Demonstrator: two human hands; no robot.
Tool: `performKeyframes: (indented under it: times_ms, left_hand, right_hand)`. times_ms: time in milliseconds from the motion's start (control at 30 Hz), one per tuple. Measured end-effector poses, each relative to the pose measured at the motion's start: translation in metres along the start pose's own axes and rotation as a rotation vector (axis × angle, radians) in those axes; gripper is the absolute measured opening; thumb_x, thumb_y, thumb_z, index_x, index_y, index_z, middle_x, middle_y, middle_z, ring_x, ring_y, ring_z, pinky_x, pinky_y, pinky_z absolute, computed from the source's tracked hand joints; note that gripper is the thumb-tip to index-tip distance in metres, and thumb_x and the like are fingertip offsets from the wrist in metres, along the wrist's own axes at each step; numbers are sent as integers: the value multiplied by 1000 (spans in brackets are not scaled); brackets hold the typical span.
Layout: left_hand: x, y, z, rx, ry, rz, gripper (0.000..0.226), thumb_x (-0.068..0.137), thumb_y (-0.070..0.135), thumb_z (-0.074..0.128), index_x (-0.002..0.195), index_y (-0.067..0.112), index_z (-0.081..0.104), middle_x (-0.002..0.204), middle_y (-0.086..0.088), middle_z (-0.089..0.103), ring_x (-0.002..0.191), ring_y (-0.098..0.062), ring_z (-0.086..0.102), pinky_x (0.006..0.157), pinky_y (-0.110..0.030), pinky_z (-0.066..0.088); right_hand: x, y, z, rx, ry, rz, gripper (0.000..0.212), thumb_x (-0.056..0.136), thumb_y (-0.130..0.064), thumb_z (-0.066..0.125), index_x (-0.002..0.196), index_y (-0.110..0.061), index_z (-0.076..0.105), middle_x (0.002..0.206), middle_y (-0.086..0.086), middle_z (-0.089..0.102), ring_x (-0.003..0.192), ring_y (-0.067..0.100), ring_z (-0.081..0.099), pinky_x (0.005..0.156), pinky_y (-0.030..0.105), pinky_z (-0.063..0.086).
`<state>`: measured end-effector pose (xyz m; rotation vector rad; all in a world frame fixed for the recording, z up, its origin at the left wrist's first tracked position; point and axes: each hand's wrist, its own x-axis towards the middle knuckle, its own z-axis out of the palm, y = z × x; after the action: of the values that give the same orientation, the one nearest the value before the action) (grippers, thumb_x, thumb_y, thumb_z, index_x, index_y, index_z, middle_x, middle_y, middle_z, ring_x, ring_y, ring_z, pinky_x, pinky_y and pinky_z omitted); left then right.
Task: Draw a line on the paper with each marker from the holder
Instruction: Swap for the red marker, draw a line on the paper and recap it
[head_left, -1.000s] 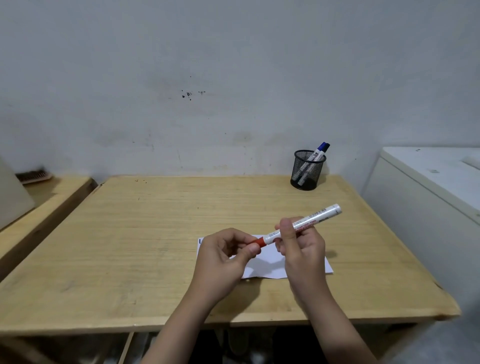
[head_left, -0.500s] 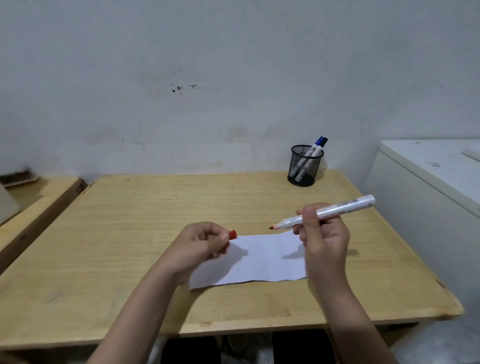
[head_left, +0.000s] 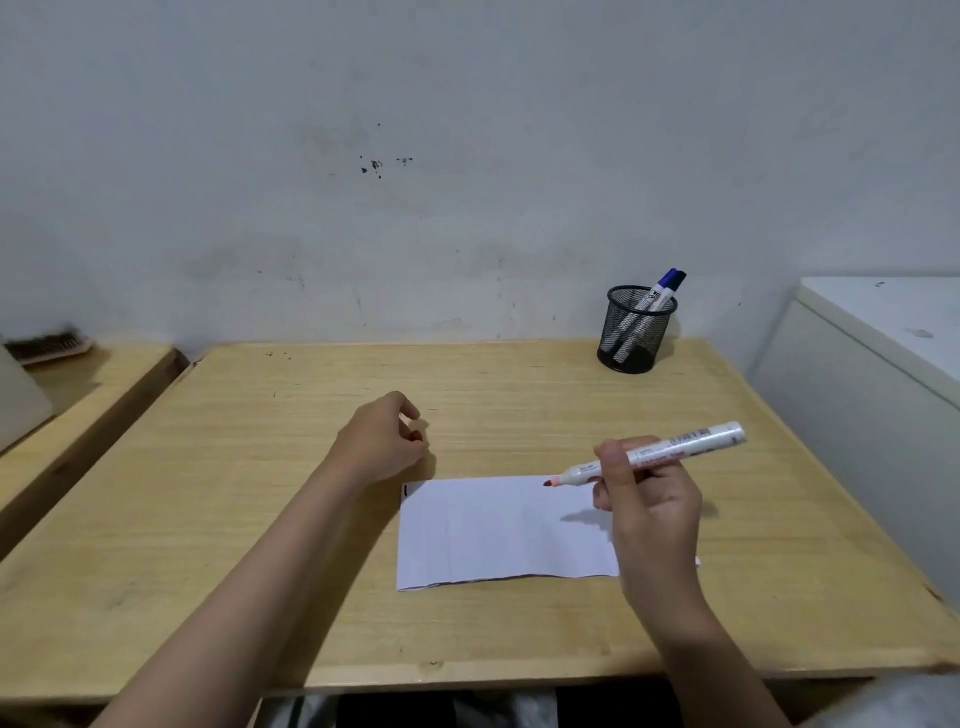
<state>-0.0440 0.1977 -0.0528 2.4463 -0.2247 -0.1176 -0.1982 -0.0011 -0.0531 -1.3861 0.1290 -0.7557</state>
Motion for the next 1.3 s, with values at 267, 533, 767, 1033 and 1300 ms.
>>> performKeyframes:
  times_ms: [267, 533, 767, 1033, 1300]
  left_hand:
    - [-34, -25, -6, -251, 21, -13, 40, 71, 36, 76, 103, 27, 56, 92, 0, 66, 76, -11, 64, 66, -25, 49]
    - [-71, -43, -1, -9, 52, 122, 49, 47, 65, 67, 89, 42, 56, 94, 18, 57, 91, 1, 52, 94, -43, 42]
    - [-68, -50, 3, -54, 76, 155, 42, 43, 69, 65, 79, 50, 55, 92, 14, 57, 89, -4, 54, 93, -42, 38]
    - [-65, -57, 3, -10, 128, 149, 52, 46, 73, 60, 88, 44, 68, 91, 12, 54, 89, -2, 53, 83, -33, 28]
    - [-66, -58, 3, 74, 117, 181, 55, 52, 74, 50, 96, 46, 67, 93, 12, 50, 95, -7, 48, 82, -34, 25]
  right_hand:
    - [10, -9, 25, 37, -111, 91, 24, 78, -20, 72, 71, -8, 52, 46, 0, 54, 44, 15, 51, 51, 31, 45]
    - [21, 19, 91, 54, -336, 376, 22, 80, -2, 69, 70, -6, 49, 50, 3, 60, 45, 17, 58, 49, 31, 56]
    - [19, 51, 110, -84, -321, 386, 33, 77, -10, 75, 62, -10, 45, 51, 7, 64, 44, 19, 63, 50, 35, 54]
    - [14, 57, 110, -163, -343, 343, 29, 81, -3, 67, 64, -5, 44, 55, 16, 57, 43, 15, 64, 46, 31, 49]
    - [14, 60, 109, -201, -352, 322, 30, 81, -4, 66, 62, -8, 43, 55, 15, 59, 46, 15, 66, 48, 33, 52]
